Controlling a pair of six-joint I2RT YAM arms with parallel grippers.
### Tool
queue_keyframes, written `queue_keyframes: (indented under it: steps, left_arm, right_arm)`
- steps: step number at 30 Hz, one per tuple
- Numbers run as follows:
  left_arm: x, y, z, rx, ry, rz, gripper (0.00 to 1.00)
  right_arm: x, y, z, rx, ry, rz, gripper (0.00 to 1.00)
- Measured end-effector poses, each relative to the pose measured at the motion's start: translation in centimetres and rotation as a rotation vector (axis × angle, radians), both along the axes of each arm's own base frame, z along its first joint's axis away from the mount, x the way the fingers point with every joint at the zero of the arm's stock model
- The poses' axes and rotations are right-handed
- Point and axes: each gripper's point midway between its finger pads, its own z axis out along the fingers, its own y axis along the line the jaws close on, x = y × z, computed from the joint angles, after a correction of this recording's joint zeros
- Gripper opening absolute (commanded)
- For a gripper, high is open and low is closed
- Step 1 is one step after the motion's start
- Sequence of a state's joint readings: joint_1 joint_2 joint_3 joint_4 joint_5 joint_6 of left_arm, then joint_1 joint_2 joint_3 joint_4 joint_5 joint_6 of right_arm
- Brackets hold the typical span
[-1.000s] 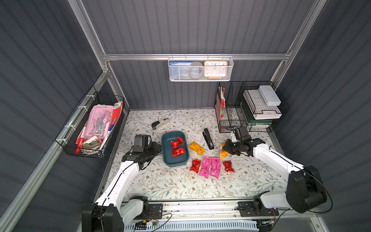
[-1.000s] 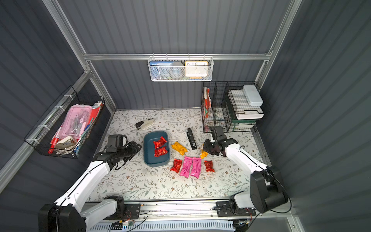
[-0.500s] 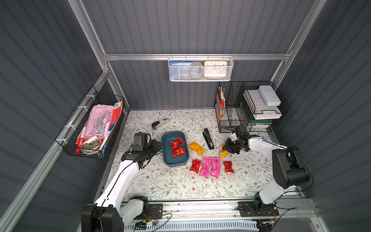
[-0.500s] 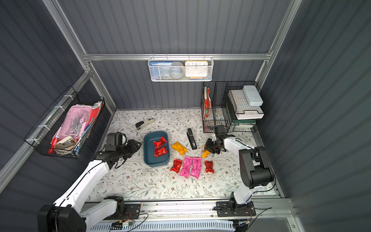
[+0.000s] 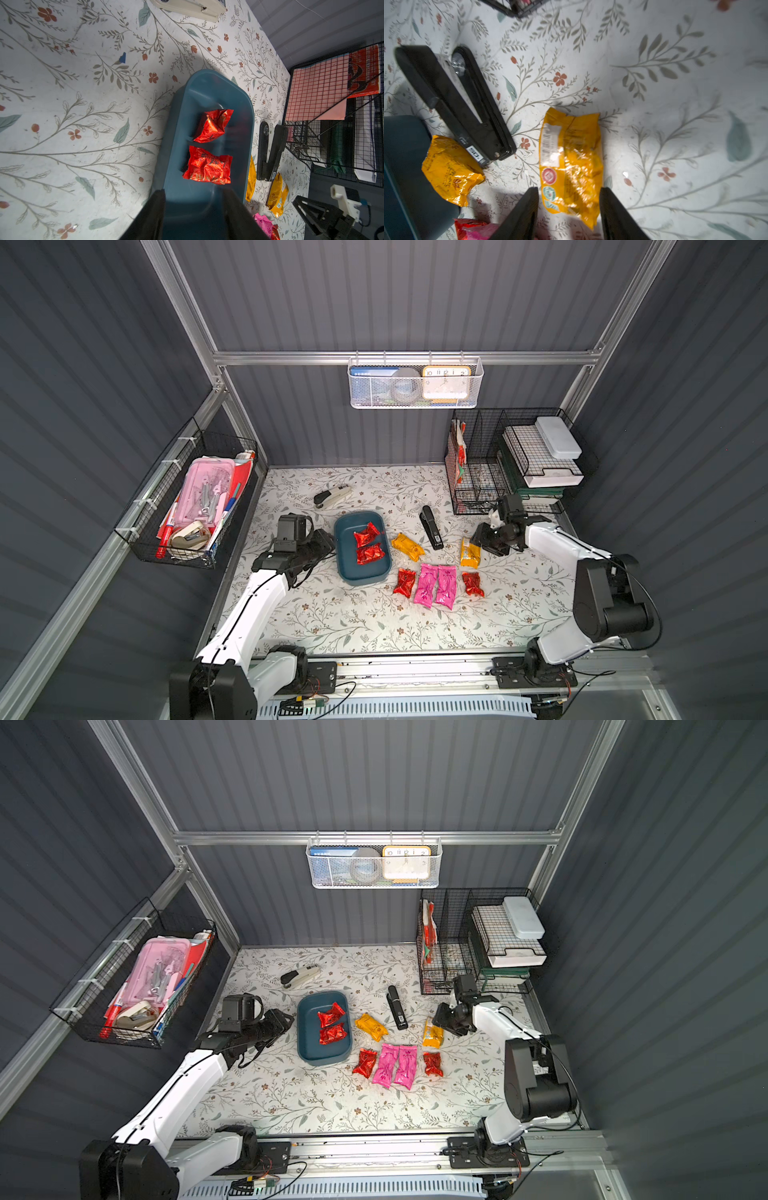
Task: Take the tea bags out of the storage box
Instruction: Place the tea bag at the center of the board, then pick up the tea bag from the storage box.
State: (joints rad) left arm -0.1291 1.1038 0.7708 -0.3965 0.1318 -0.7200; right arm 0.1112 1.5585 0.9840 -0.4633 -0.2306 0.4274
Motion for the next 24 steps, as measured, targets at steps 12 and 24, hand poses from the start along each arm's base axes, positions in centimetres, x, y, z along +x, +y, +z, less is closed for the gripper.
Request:
queue_keyframes:
  steps: [12, 24]
  left_arm:
    - [-0.3, -0.1, -1.2, -0.010, 0.028, 0.006, 0.50]
    - [-1.3, 0.0, -3.2, -0.047, 0.087, 0.045, 0.50]
  right_arm:
    - [-2.7, 11.8, 8.0, 0.025, -0.205, 0.277, 0.52]
    - [-2.8, 27.9, 8.4, -0.015, -0.236, 0.619, 0.52]
